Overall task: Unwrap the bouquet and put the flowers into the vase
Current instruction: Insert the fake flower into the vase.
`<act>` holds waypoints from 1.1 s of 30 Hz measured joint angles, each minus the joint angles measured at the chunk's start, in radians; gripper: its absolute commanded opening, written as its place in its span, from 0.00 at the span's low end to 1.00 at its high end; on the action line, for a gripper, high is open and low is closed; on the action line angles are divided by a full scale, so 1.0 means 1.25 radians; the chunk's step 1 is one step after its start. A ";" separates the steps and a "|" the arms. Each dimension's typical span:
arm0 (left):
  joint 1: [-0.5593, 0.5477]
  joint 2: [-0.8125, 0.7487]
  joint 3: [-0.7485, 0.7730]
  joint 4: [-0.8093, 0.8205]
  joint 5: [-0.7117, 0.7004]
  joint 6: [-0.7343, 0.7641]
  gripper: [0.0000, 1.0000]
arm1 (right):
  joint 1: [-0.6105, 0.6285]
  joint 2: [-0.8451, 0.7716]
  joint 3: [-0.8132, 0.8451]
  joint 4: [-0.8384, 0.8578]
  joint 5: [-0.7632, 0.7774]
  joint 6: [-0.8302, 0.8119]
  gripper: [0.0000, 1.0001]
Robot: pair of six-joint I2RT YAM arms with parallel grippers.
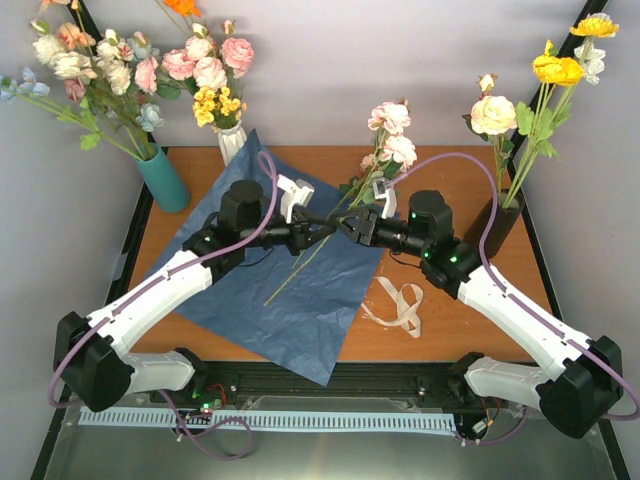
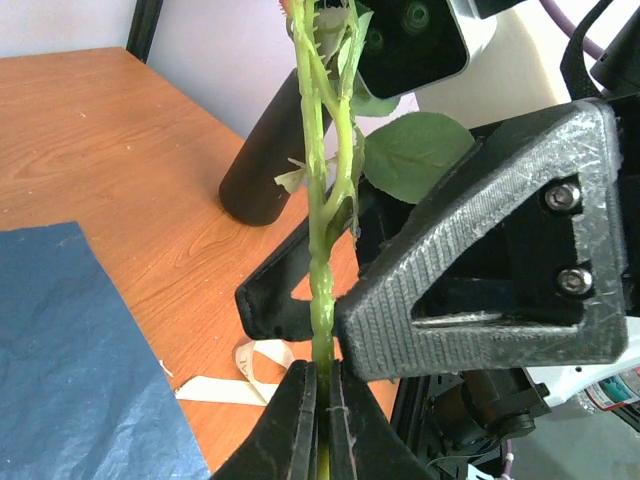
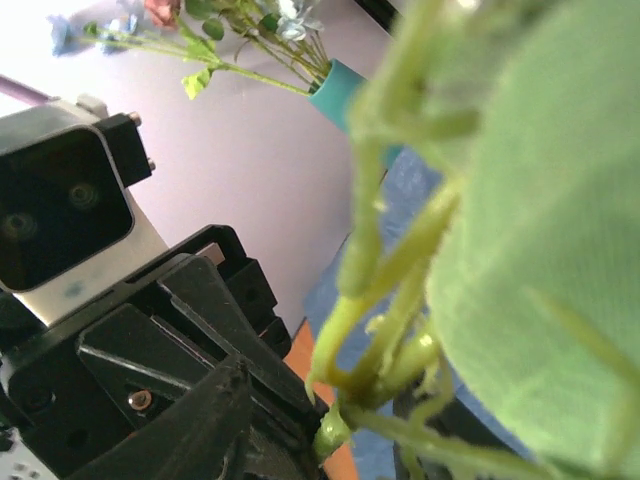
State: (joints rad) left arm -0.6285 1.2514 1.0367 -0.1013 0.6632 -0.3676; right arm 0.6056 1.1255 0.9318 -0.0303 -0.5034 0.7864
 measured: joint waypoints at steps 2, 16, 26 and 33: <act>0.000 -0.013 -0.009 0.002 0.000 -0.002 0.00 | 0.010 0.002 0.005 0.002 0.010 0.001 0.29; -0.001 -0.067 -0.069 0.034 0.008 -0.010 0.34 | 0.055 0.004 0.028 -0.019 0.066 0.003 0.03; -0.002 -0.179 -0.155 -0.008 -0.060 0.013 1.00 | 0.056 0.001 0.141 -0.165 0.168 -0.102 0.03; -0.002 -0.266 -0.216 -0.094 -0.164 0.016 0.99 | 0.056 -0.009 0.240 -0.307 0.314 -0.230 0.03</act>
State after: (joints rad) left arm -0.6315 0.9192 0.7670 -0.2184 0.4576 -0.3470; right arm 0.6758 1.1149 1.2324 -0.4145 -0.1108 0.4988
